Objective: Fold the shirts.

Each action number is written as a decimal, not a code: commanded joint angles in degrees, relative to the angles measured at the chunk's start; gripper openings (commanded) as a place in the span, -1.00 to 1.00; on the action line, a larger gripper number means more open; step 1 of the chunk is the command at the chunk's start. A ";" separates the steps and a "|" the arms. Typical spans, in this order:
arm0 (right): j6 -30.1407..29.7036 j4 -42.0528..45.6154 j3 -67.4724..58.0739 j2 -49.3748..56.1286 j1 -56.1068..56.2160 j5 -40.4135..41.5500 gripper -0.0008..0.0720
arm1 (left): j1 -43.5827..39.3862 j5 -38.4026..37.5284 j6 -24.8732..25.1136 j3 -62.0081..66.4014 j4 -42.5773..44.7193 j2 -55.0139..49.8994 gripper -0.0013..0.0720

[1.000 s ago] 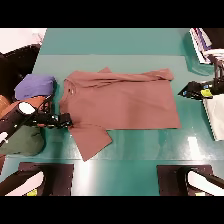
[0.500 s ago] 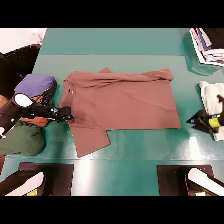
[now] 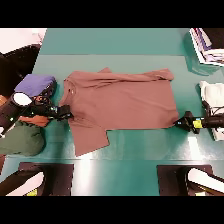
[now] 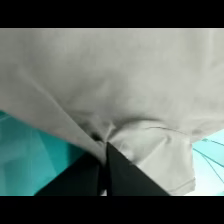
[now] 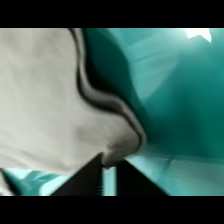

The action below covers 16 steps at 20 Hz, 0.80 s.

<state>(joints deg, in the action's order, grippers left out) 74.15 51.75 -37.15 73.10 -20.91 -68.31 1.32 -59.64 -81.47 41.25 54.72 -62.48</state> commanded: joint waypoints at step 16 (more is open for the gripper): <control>-1.01 2.45 -62.40 -26.43 5.46 -2.78 -0.94 | 0.02 -7.30 -6.64 67.45 13.25 21.94 -0.91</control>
<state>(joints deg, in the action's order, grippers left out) 72.51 51.64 -87.59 49.15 -15.46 -70.89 1.30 -69.17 -87.83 95.46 67.61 -41.10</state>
